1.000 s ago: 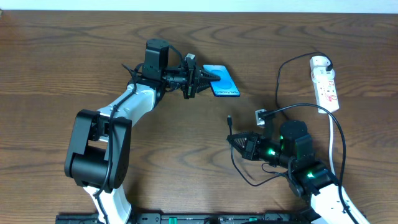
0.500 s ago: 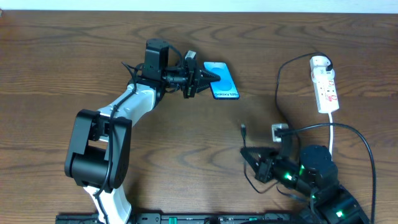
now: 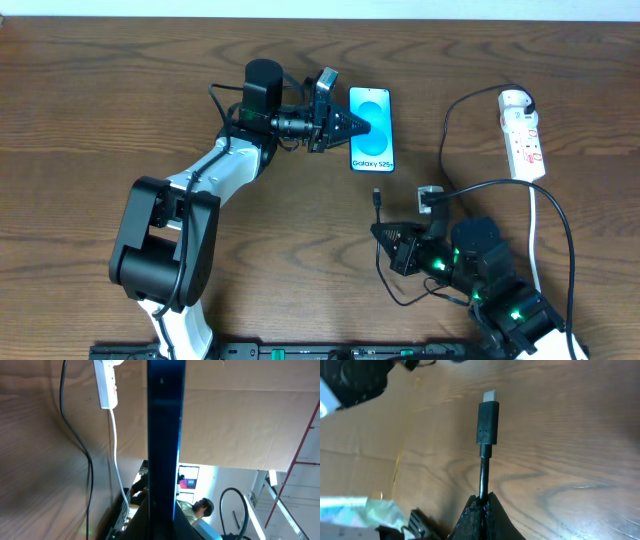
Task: Plug charger to phone and switch on socket
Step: 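Align the plug tip under the phone's bottom port with the right gripper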
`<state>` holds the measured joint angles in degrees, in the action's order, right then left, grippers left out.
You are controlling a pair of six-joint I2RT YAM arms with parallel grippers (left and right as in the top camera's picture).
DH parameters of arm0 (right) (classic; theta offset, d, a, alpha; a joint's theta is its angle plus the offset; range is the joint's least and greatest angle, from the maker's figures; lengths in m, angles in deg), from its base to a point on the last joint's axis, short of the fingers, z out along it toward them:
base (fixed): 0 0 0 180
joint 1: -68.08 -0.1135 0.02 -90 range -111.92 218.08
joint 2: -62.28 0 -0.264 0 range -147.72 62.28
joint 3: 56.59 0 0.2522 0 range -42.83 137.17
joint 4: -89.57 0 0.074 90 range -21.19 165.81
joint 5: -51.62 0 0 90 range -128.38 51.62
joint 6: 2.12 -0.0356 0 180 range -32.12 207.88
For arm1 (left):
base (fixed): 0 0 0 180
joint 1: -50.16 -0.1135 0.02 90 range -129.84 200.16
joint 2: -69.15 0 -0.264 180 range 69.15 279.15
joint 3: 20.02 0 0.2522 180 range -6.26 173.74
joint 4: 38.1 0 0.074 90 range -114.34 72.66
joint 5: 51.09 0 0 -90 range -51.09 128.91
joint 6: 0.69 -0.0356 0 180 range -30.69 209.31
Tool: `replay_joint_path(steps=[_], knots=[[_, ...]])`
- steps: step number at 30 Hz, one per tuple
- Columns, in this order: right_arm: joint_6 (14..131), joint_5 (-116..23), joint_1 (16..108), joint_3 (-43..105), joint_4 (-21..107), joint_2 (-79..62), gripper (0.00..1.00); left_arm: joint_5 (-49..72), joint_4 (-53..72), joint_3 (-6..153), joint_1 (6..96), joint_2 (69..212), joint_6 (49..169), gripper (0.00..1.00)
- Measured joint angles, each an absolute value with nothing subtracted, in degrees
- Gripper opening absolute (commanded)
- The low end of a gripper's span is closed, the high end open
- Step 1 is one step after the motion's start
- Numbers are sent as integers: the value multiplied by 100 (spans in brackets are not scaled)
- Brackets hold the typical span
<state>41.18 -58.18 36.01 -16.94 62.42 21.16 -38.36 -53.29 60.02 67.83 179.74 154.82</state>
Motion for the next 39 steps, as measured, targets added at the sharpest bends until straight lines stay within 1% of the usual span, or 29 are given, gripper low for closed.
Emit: replay_joint_path(steps=[3,8,24,39], knots=[[3895,-5614,3601,-1731,6684,2118,1,-3856,-5326,6002,6783,17974,15482,7],[3609,-5422,3601,-1731,6712,2116,1,-3860,-5331,6002,6785,17974,15482,7],[3727,-5940,3596,-1733,7265,1418,1,-3751,-5331,6002,6785,17974,15334,7],[3956,-5940,3596,-1733,7318,1357,1,-3943,-5331,6002,6785,17974,14982,7]])
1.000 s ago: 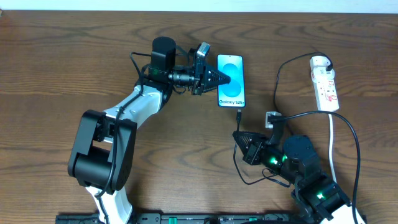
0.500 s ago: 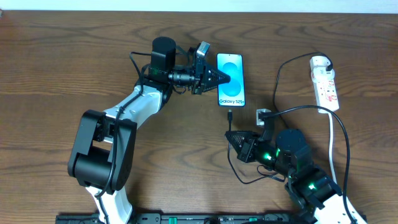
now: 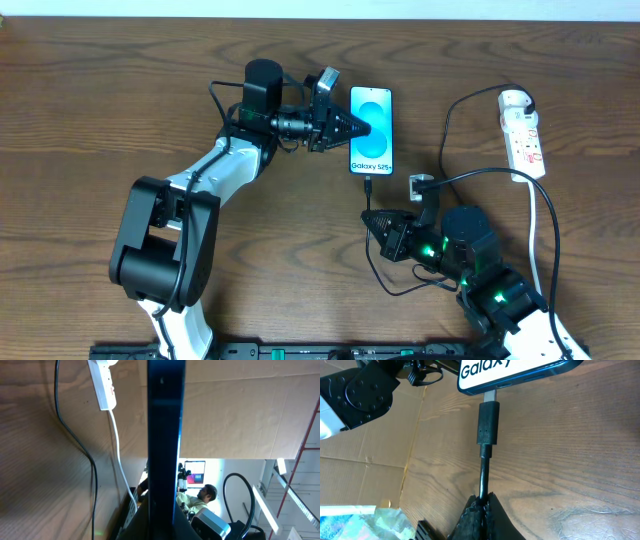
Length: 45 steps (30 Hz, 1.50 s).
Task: Plug charger to phone and switch on socket
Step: 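Align the plug tip under the phone's bottom port with the right gripper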
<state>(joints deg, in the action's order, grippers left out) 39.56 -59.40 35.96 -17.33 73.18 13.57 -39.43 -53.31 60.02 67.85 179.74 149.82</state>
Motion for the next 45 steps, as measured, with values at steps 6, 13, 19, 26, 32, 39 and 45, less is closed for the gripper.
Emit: replay_joint_path(steps=[6,13,19,26,32,39,45], knots=[[3952,-5938,3596,-1733,7307,1357,1,-3941,-5331,6002,6785,17974,14943,7],[3950,-5844,3596,-1733,7221,1357,1,-3943,-5331,6002,6582,17974,14943,8],[3950,-5820,3596,-1733,7221,1357,1,-3941,-5331,6002,6534,17974,14943,7],[3950,-5791,3596,-1733,7221,1357,1,-4002,-5331,6002,6613,17974,14943,7],[3950,-5743,3596,-1733,7221,1357,1,-4077,-5331,6002,6613,17974,14940,7],[3950,-5741,3596,-1733,7265,1357,1,-4074,-5331,6002,6613,17974,14943,7],[3930,-5741,3596,-1733,7265,1357,1,-4072,-5331,6002,6613,17974,14943,7]])
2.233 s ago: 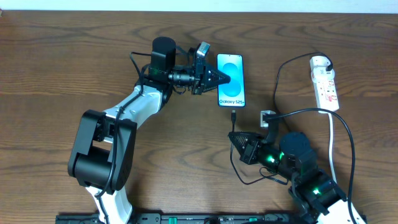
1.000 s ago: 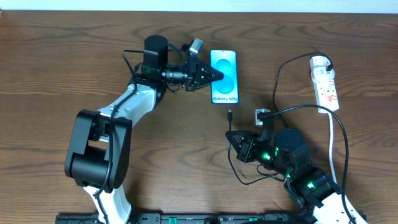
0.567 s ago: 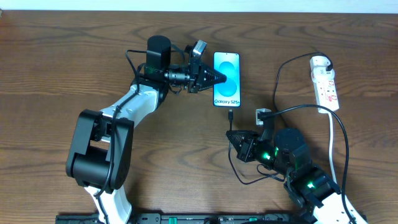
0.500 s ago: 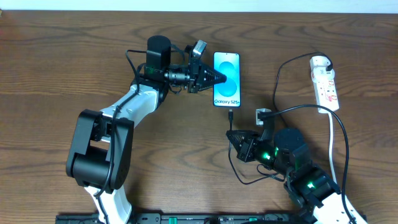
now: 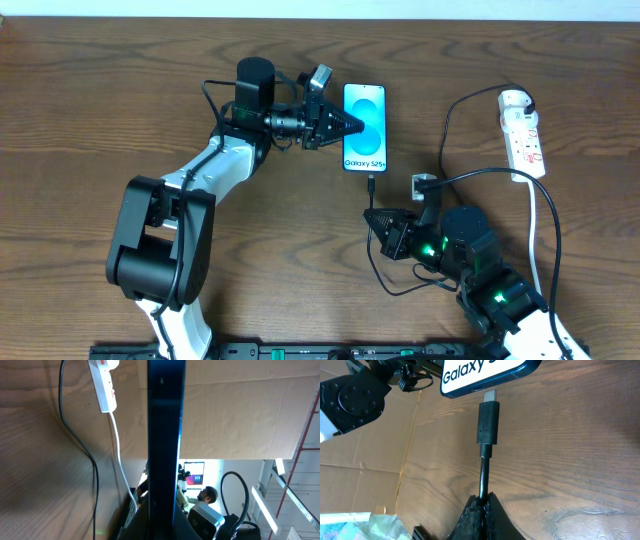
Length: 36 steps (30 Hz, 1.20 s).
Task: Plug charger to phone and switch on socket
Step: 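Align the plug tip under the phone's bottom port with the right gripper, then push the plug upward into the phone's port with the right gripper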
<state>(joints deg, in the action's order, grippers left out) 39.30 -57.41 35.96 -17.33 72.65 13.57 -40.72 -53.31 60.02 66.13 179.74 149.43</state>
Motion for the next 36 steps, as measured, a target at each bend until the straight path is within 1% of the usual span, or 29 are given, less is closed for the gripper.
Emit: replay_joint_path(steps=[13,20,36], knots=[[3906,-5743,3596,-1733,7333,1355,1,-4024,-5331,6002,6613,17974,14940,7],[3821,-5774,3592,-1735,7573,1101,1,-3891,-5324,6002,6613,17974,14947,8],[3784,-5813,3592,-1735,7674,922,1,-3884,-5324,6002,6637,17974,14947,7]])
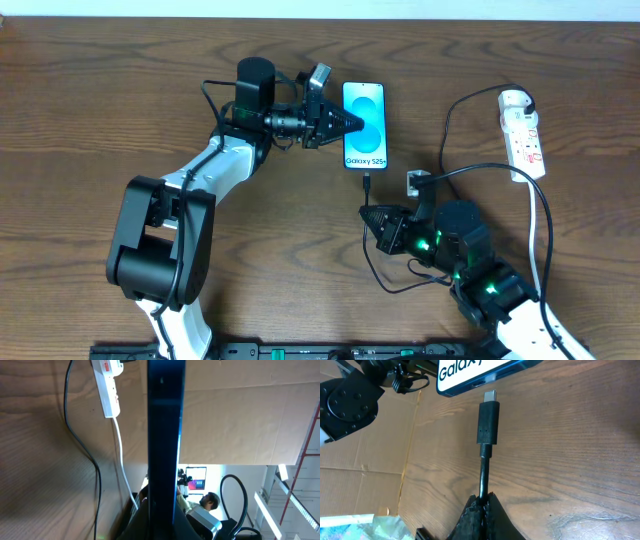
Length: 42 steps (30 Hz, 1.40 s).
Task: Plug charger to phone and switch on socket
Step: 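Push the plug upward into the phone's port with the right gripper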
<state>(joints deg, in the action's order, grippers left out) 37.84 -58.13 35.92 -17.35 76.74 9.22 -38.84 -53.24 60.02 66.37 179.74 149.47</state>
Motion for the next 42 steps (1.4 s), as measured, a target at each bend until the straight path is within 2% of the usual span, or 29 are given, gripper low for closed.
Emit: replay_joint_path(steps=[18,23,42], knots=[[3913,-6034,3592,-1735,7643,916,2,-3808,-5324,6002,6693,17974,14879,7],[3913,-6038,3592,-1740,7088,1287,2,-3747,-5315,6002,6693,17974,14879,7],[3954,-5678,3592,-1740,7241,1324,1,-3742,-5315,6002,6693,17974,14879,7]])
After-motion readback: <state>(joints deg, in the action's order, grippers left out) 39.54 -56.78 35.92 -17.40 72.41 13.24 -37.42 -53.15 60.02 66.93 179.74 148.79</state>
